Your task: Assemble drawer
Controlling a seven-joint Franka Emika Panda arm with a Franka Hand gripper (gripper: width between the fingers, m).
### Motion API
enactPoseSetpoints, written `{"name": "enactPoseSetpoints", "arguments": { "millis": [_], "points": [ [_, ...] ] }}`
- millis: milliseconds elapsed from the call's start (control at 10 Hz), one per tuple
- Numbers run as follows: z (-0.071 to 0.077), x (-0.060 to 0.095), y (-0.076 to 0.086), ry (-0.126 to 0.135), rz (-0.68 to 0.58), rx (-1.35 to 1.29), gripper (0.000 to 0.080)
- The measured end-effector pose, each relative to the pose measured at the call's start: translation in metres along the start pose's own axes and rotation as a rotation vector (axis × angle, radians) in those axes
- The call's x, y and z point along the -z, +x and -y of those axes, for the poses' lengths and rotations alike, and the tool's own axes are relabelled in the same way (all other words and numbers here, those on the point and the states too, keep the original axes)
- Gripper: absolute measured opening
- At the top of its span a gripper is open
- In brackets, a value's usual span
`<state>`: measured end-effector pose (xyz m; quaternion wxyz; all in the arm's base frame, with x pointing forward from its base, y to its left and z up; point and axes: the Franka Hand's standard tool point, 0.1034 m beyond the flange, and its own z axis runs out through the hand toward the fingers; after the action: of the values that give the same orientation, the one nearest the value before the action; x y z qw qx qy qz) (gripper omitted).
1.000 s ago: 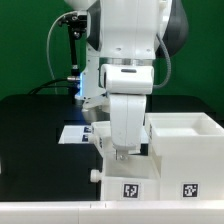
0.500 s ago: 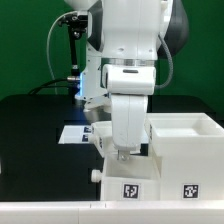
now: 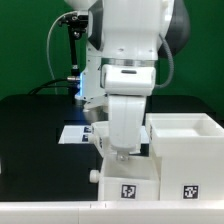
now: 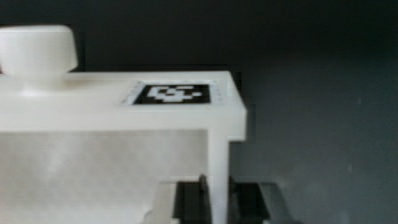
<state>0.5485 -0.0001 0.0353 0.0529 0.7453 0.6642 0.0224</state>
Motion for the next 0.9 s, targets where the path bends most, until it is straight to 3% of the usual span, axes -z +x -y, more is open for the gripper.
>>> {"name": "enactPoseSetpoints", "arguments": {
  "millis": [200, 400, 900],
  "points": [
    [-0.0002, -0.0001, 0.0002, 0.0, 0.0, 0.0, 0.0038],
    [-0.0034, 0.0027, 0.0023, -0.018, 0.006, 0.09, 0.0038],
    [-0.0053, 0.0014, 0.0, -0.014, 0.018, 0.143, 0.0038]
  ]
}}
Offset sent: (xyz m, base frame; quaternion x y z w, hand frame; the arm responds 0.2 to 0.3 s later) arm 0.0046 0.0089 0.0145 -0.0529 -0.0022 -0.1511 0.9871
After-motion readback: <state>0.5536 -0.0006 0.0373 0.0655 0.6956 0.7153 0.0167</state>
